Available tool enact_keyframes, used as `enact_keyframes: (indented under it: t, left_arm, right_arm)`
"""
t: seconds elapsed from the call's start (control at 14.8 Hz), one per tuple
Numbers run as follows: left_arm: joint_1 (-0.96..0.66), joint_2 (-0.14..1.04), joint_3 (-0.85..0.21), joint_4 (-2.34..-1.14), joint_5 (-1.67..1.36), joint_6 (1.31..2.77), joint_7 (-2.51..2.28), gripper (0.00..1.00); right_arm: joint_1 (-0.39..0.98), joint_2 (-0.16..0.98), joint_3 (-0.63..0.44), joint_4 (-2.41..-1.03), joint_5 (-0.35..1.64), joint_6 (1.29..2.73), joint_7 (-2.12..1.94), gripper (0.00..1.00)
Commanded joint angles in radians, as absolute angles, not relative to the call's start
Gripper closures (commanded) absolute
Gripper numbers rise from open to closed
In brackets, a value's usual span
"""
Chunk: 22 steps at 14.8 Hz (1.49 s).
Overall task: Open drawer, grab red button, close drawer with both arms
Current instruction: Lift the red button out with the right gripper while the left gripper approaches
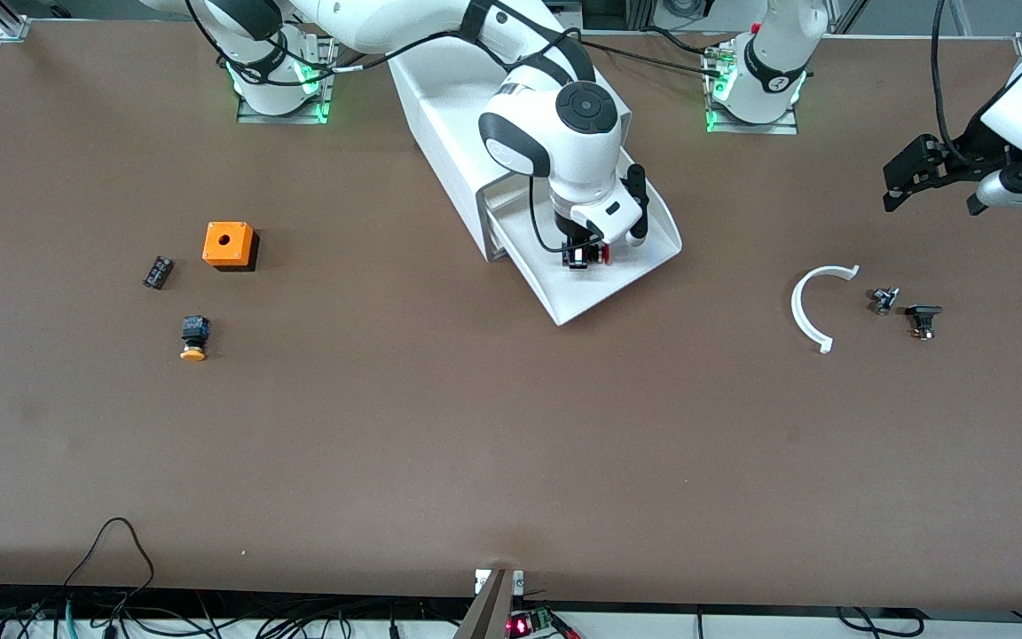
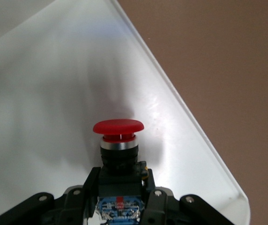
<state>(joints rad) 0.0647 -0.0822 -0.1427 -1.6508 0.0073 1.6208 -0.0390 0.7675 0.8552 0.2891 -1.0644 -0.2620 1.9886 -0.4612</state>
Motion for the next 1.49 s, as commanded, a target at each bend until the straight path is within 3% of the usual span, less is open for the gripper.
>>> enact_keyframes:
  t: [0.0, 0.34, 0.68, 1.01, 1.42]
  left_arm:
    - [0.048, -0.069, -0.132, -1.631, 0.028, 1.618, -0.035, 0.0]
    - [0.049, -0.048, -0.133, -1.646, 0.023, 1.654, -0.047, 0.0]
    - [0.031, -0.04, -0.199, -1.768, -0.002, 1.768, -0.24, 0.0]
    - [0.029, -0.009, -0.342, -2.006, 0.003, 2.101, -0.552, 0.0]
    - [0.023, 0.116, -0.379, -2.167, 0.015, 2.457, -0.709, 0.0]
  right_arm:
    - [0.769, 0.815, 0.295, -1.048, -0.287, 1.953, -0.356, 0.71]
    - [0.752, 0.718, 0.232, -1.054, -0.284, 1.945, -0.147, 0.71]
    - [0.547, 0.576, 0.201, -1.15, -0.161, 1.917, -0.029, 0.71]
    - [0.489, 0.476, 0.065, -1.363, -0.16, 1.927, 0.202, 0.71]
    - [0.35, 0.469, 0.058, -1.524, -0.156, 1.92, 0.347, 0.71]
